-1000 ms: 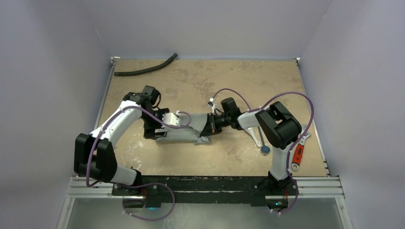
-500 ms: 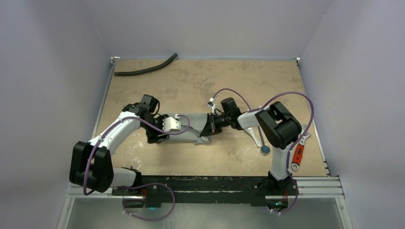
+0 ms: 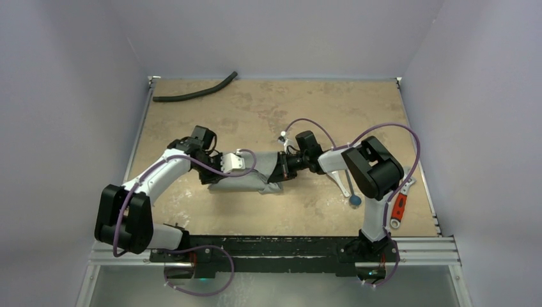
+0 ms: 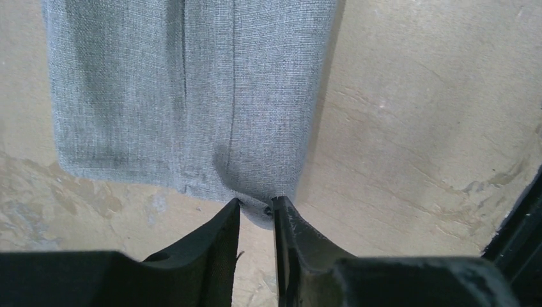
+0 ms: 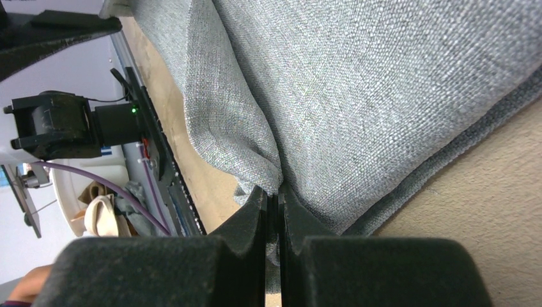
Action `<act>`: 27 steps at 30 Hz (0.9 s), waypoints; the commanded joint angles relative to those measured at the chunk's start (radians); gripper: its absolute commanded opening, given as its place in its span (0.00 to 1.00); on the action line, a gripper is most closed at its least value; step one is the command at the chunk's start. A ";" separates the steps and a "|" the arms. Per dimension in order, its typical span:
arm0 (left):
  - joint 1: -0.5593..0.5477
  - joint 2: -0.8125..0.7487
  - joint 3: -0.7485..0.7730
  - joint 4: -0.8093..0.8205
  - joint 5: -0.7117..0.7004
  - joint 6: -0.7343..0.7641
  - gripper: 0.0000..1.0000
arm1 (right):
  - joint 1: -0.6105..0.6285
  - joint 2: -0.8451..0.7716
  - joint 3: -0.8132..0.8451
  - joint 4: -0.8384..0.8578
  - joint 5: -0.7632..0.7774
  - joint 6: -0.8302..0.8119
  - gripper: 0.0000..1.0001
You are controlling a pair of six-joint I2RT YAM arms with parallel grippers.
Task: Fold the napkin into a case and place the utensils inside
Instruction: Fold the lower triangle-folded napkin at the center of the board.
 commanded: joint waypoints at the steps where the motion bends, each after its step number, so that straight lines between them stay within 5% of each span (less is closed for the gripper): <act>1: -0.003 0.027 -0.005 0.049 -0.013 -0.046 0.18 | -0.010 -0.044 0.009 -0.010 0.036 0.000 0.00; 4: -0.003 0.050 0.006 0.017 0.015 -0.054 0.00 | -0.010 -0.044 0.007 -0.008 0.035 0.000 0.00; 12: -0.003 0.088 0.037 -0.027 0.029 -0.084 0.00 | -0.010 -0.053 0.004 0.008 0.023 0.004 0.01; 19: 0.001 0.021 -0.005 0.229 -0.156 -0.202 0.00 | -0.010 -0.090 -0.008 -0.008 0.022 -0.012 0.21; 22: 0.001 0.031 -0.005 0.243 -0.139 -0.221 0.00 | -0.010 -0.120 -0.002 -0.046 0.029 -0.033 0.34; 26: 0.001 0.067 -0.005 0.240 -0.126 -0.228 0.00 | -0.010 -0.155 0.024 -0.118 0.038 -0.069 0.95; 27: 0.001 0.073 -0.007 0.238 -0.125 -0.226 0.00 | -0.010 -0.165 0.031 -0.141 0.046 -0.076 0.98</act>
